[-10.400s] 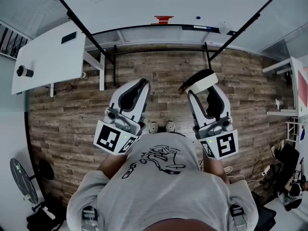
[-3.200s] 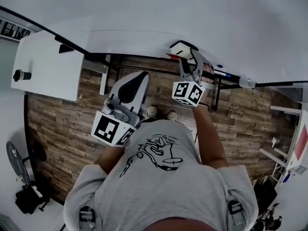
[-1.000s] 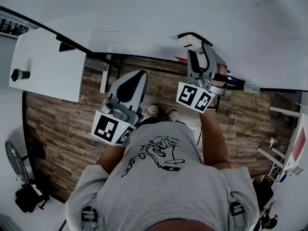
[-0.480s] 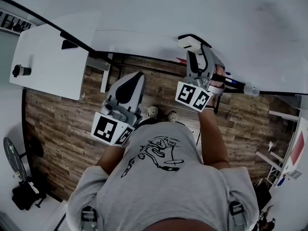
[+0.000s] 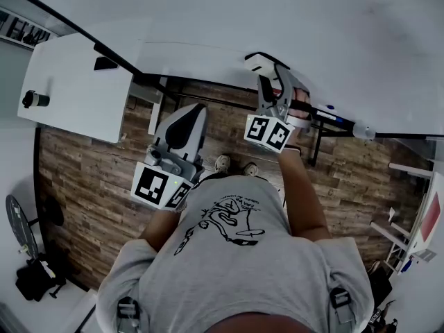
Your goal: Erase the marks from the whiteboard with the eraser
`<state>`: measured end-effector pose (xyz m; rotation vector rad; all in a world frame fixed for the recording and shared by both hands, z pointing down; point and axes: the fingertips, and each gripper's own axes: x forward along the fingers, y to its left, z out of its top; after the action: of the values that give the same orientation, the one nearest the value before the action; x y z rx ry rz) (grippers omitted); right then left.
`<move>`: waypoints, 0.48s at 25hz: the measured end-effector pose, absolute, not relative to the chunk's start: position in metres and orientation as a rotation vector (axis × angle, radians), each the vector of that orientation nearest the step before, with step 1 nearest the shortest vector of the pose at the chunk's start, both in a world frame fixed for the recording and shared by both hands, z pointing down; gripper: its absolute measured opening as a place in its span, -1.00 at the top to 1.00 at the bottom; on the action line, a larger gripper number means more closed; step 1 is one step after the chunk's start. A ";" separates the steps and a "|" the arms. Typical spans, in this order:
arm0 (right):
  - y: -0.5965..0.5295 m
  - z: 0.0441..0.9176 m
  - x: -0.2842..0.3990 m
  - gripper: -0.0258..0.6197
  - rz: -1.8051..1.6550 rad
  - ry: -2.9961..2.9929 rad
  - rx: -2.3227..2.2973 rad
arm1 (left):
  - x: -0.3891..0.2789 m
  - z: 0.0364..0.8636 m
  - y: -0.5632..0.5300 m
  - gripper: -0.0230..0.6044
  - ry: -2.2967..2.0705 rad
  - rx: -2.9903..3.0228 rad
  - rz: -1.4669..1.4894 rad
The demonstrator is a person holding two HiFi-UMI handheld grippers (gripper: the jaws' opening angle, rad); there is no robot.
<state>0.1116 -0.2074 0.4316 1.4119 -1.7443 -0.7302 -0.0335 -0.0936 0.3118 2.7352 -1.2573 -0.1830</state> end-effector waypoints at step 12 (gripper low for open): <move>-0.188 0.426 0.098 0.22 -0.667 -1.823 1.273 | -0.035 0.305 -0.084 0.86 -1.248 2.760 -0.194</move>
<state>0.0978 -0.1877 0.4259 1.2734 -1.8229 -0.6674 -0.0351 -0.0835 0.3054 2.7597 -1.2478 -0.1943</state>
